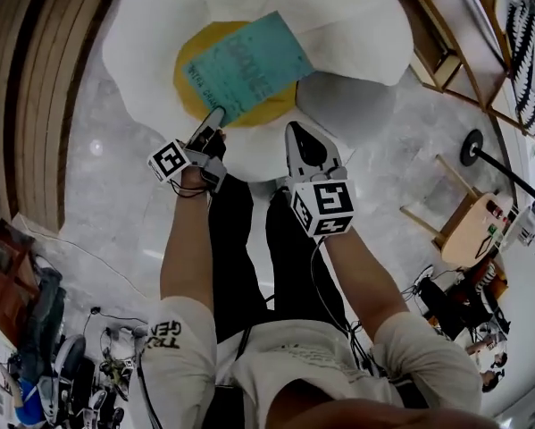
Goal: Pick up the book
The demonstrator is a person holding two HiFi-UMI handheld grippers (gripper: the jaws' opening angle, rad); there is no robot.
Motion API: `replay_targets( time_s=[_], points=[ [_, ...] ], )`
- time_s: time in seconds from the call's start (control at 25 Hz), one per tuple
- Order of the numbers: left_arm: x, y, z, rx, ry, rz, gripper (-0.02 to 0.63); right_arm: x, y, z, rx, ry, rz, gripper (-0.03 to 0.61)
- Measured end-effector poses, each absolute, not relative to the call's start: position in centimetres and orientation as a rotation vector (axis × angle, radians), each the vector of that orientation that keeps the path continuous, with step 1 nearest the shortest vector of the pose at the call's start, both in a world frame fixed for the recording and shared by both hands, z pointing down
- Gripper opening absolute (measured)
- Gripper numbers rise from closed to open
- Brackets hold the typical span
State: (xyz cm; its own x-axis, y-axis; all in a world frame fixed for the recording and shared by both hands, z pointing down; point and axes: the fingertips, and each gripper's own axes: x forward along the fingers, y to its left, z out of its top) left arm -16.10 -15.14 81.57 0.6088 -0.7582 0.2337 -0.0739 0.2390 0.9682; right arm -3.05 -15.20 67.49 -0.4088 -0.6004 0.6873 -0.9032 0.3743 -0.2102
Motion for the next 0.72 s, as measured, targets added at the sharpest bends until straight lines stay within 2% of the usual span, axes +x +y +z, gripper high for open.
replay_targets(
  time_s=[0.2, 0.48, 0.72],
  points=[
    [-14.5, -14.9, 70.5, 1.221, -0.897, -0.749, 0.183, -1.9, -16.0, 58.8, 1.293, -2.206, 0.725, 0.026],
    [-11.3, -16.5, 54.3, 1.299, -0.969, -0.853, 0.184, 0.9, -19.4, 46.4, 1.359, -2.337, 0.591, 0.026],
    [-12.3, -17.2, 41.6, 1.321, -1.013, -0.932, 0.184, 2.2, -20.1, 35.2, 1.449, -2.451, 0.495, 0.026]
  ],
)
